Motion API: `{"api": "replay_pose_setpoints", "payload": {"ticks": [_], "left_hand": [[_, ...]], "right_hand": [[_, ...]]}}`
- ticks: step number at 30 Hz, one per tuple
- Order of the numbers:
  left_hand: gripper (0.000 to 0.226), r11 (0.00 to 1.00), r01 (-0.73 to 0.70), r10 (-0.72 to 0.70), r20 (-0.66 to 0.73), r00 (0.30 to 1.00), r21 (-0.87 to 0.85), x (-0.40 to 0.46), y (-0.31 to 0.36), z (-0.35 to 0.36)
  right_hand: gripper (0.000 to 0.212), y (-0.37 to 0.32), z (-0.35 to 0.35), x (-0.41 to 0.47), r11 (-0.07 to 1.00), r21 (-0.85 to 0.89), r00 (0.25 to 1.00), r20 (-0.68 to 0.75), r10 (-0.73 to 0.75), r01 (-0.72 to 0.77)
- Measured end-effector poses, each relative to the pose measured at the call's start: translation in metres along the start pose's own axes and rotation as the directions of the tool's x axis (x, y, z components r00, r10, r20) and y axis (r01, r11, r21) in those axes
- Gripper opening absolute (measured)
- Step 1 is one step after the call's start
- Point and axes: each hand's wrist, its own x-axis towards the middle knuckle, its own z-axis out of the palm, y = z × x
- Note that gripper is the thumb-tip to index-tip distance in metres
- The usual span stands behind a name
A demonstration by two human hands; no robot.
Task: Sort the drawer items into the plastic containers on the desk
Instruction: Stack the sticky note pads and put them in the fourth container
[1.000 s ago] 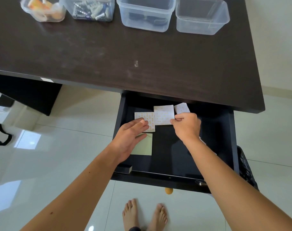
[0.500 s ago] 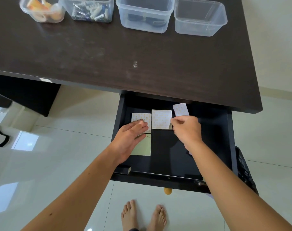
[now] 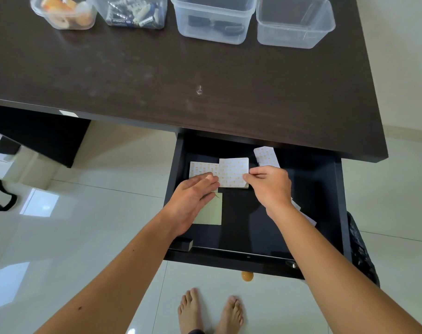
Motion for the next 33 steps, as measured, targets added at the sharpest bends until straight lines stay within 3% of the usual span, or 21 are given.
{"api": "replay_pose_setpoints", "payload": {"ticks": [9,12,18,22,25,28,33], "left_hand": [[0.049,1.000,-0.003,0.003,-0.016,1.000,-0.009,-0.001,-0.002,0.001],[0.046,1.000,-0.003,0.003,-0.016,1.000,-0.017,-0.001,-0.002,0.002],[0.042,1.000,-0.004,0.003,-0.023,1.000,-0.027,-0.001,-0.002,0.002],[0.045,1.000,-0.003,0.002,-0.025,1.000,-0.027,-0.003,-0.001,0.003],[0.045,1.000,-0.005,0.005,-0.021,1.000,-0.025,-0.003,-0.001,0.003],[0.044,1.000,-0.009,0.009,-0.021,1.000,-0.007,-0.003,-0.001,0.004],[0.045,1.000,-0.014,0.015,-0.021,1.000,0.014,-0.002,-0.001,0.002]], "right_hand": [[0.030,0.008,-0.005,0.009,0.930,0.327,0.985,0.083,0.149,-0.168],[0.009,0.006,-0.004,0.009,0.930,0.314,0.979,0.136,0.154,-0.190],[0.007,0.009,-0.001,0.003,0.962,0.236,0.976,0.197,0.092,-0.139],[0.028,0.001,-0.003,0.002,0.888,0.377,0.956,0.223,0.190,-0.265],[0.036,0.003,-0.001,0.003,0.933,0.301,0.967,0.213,0.138,-0.199],[0.014,0.010,0.000,0.002,0.965,0.235,0.975,0.211,0.068,-0.118],[0.016,0.011,-0.018,0.000,0.946,0.305,0.964,0.264,0.027,-0.110]]}}
